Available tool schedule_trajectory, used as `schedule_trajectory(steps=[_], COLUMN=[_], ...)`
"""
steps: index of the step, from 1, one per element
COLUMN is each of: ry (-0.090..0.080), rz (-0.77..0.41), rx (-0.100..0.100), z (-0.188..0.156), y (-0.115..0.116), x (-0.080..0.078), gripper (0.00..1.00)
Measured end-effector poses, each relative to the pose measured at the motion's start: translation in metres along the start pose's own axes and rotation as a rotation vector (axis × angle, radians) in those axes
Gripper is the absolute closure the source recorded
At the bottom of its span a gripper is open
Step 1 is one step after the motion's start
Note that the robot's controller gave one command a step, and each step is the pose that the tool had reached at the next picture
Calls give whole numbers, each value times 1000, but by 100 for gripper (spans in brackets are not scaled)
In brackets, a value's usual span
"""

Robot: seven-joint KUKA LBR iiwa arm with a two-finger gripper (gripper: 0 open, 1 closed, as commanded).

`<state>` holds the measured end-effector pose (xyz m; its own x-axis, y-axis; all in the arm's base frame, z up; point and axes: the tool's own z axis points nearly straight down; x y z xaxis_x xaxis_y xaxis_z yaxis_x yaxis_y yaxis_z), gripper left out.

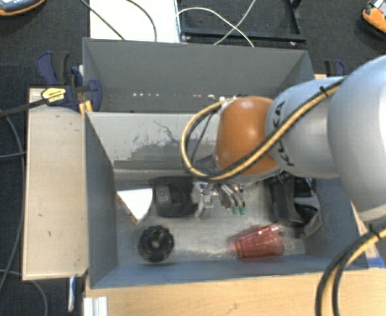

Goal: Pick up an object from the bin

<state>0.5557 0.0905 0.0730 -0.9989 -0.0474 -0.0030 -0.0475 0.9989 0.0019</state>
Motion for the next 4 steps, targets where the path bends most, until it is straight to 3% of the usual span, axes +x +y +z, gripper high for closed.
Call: schedule_trajectory(steps=[4], ry=[0], rz=[2], rx=[0], z=[0], y=[0], x=[0], gripper=[100])
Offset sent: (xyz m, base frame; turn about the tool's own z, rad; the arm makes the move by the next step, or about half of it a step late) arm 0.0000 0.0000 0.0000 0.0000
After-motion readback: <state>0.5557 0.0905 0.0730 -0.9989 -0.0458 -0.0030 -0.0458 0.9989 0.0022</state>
